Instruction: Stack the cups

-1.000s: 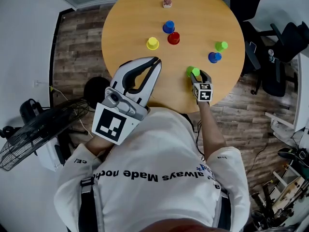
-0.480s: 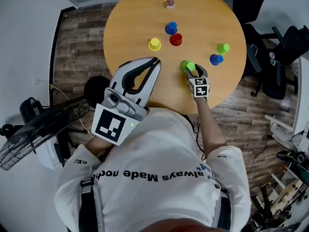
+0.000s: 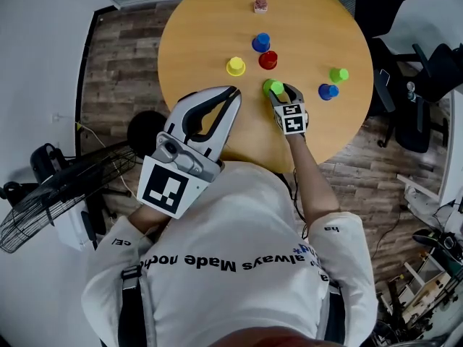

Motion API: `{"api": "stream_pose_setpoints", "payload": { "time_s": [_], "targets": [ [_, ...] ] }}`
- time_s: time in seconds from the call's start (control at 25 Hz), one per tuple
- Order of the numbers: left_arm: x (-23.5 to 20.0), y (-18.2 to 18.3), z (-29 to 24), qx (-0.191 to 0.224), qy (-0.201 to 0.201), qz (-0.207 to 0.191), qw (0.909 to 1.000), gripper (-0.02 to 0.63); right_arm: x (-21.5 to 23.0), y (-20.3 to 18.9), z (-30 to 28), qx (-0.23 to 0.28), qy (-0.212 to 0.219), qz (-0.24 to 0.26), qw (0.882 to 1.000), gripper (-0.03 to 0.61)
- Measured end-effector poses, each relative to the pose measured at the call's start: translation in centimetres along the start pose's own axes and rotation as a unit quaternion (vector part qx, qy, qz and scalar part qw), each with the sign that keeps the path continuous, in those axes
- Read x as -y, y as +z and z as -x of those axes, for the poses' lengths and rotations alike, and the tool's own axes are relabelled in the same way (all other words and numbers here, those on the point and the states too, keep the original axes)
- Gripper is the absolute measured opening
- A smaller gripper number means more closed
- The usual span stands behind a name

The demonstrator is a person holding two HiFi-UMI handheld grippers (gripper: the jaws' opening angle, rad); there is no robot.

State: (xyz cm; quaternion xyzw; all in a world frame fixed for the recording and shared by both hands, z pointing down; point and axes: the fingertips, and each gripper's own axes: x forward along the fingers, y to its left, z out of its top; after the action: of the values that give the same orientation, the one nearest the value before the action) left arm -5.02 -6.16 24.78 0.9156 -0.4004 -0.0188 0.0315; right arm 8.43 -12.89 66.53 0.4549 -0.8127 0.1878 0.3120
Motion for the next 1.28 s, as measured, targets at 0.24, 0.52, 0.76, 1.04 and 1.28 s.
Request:
{"api": "stream_pose_setpoints", "payload": {
  "time_s": [0.24, 0.52, 0.76, 1.04, 1.28],
  "targets": [
    [-0.5, -0.5, -0.2, -0.005, 0.008, 0.004, 0.9999, 0.032, -0.9, 1.6, -2.2, 0.007, 0.015, 0.010, 1.000, 0.227],
    [-1.6, -1.0, -0.3, -0.014, 0.017, 0.008, 0.9997, 0.032, -1.8, 2.9, -4.3, 0.001, 0.025, 0.018, 1.000, 0.227],
    [-2.4, -1.5, -0.3, -0.019, 0.025, 0.013, 0.9994, 0.032, -2.2, 4.2, -6.1, 0.006, 0.033, 0.024, 0.999, 0.227],
    [-3.2, -1.9, -0.1, -0.026, 0.034, 0.015, 0.9990, 0.032, -2.9, 4.3, -7.7, -0.004, 0.039, 0.030, 0.999, 0.227],
    [-3.8, -2.1, 0.0, -0.028, 0.040, 0.016, 0.9987, 0.032, -2.6, 4.1, -8.5, -0.011, 0.036, 0.032, 0.999, 0.227]
  ]
}}
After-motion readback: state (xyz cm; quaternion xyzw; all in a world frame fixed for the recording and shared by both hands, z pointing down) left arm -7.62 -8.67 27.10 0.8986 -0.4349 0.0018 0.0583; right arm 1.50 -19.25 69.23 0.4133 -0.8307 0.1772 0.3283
